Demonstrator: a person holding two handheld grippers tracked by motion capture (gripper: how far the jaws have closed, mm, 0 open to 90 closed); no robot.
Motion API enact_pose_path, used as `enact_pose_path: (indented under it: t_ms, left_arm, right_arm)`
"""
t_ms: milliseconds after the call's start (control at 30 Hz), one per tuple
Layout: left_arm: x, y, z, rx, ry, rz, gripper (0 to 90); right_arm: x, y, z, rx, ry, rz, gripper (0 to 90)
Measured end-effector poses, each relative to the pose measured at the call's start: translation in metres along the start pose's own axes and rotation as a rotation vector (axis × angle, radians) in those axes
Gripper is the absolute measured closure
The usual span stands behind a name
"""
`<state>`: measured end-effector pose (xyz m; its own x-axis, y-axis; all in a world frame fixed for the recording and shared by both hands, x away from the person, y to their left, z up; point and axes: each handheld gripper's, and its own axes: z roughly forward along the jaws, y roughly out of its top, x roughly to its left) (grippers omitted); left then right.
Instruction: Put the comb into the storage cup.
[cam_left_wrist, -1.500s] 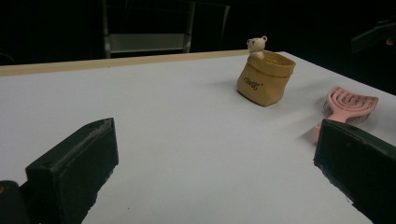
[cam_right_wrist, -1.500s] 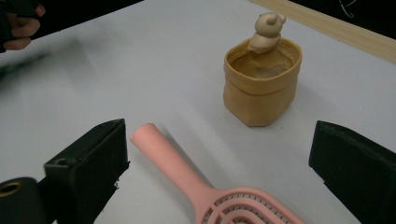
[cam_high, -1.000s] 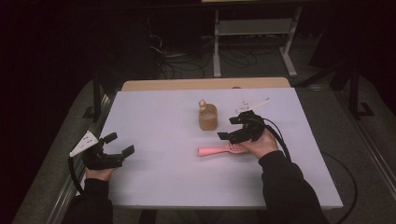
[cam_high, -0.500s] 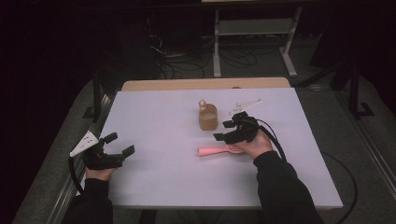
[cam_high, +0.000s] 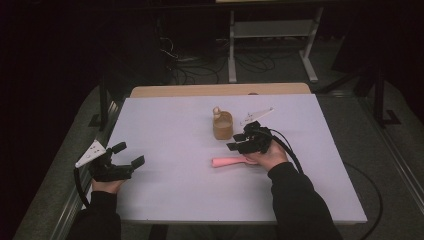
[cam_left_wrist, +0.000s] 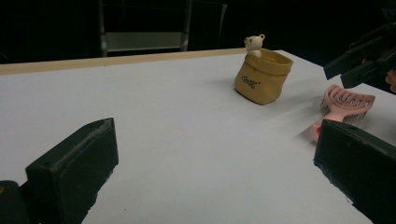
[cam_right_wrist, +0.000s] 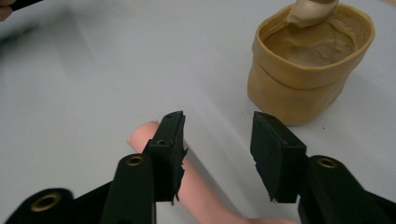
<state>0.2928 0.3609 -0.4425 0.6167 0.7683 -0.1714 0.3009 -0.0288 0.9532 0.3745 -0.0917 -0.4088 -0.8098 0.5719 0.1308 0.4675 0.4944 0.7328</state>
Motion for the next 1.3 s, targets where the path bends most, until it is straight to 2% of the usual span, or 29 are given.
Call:
enact_pose_path:
  t_ms: [67, 200, 233, 300, 467, 733, 900, 1100, 1300]
  left_arm:
    - [0.0, 0.0, 0.0, -0.001, 0.0, 0.001, 0.0]
    - [0.0, 0.0, 0.0, -0.002, 0.0, 0.001, 0.0]
    - [0.0, 0.0, 0.0, -0.002, 0.0, 0.001, 0.0]
    - [0.0, 0.0, 0.0, -0.002, -0.001, 0.0, 0.0]
    - [0.0, 0.0, 0.0, -0.002, -0.001, 0.0, 0.0]
    - [0.0, 0.0, 0.0, 0.0, -0.005, 0.002, 0.0]
    - [0.0, 0.0, 0.001, 0.002, -0.006, 0.005, 0.0]
    - [0.0, 0.0, 0.001, 0.001, -0.007, 0.005, 0.0]
    - [0.0, 0.0, 0.001, 0.0, -0.008, 0.004, 0.0]
  right_arm:
    - [0.0, 0.0, 0.001, 0.003, 0.002, -0.002, 57.2]
    - [0.001, 0.0, 0.006, 0.022, -0.012, 0.004, 69.0]
    - [0.001, 0.0, 0.006, 0.022, -0.012, 0.004, 69.0]
    - [0.003, 0.001, 0.01, 0.033, -0.012, 0.004, 77.2]
    - [0.005, 0.001, 0.016, 0.05, -0.025, 0.005, 87.4]
    - [0.01, 0.0, 0.032, 0.091, -0.068, 0.009, 88.5]
    - [0.012, 0.0, 0.04, 0.102, -0.058, 0.019, 88.5]
    - [0.02, 0.001, 0.056, 0.144, -0.048, 0.02, 88.5]
    - [0.025, 0.0, 0.06, 0.155, -0.038, 0.014, 88.5]
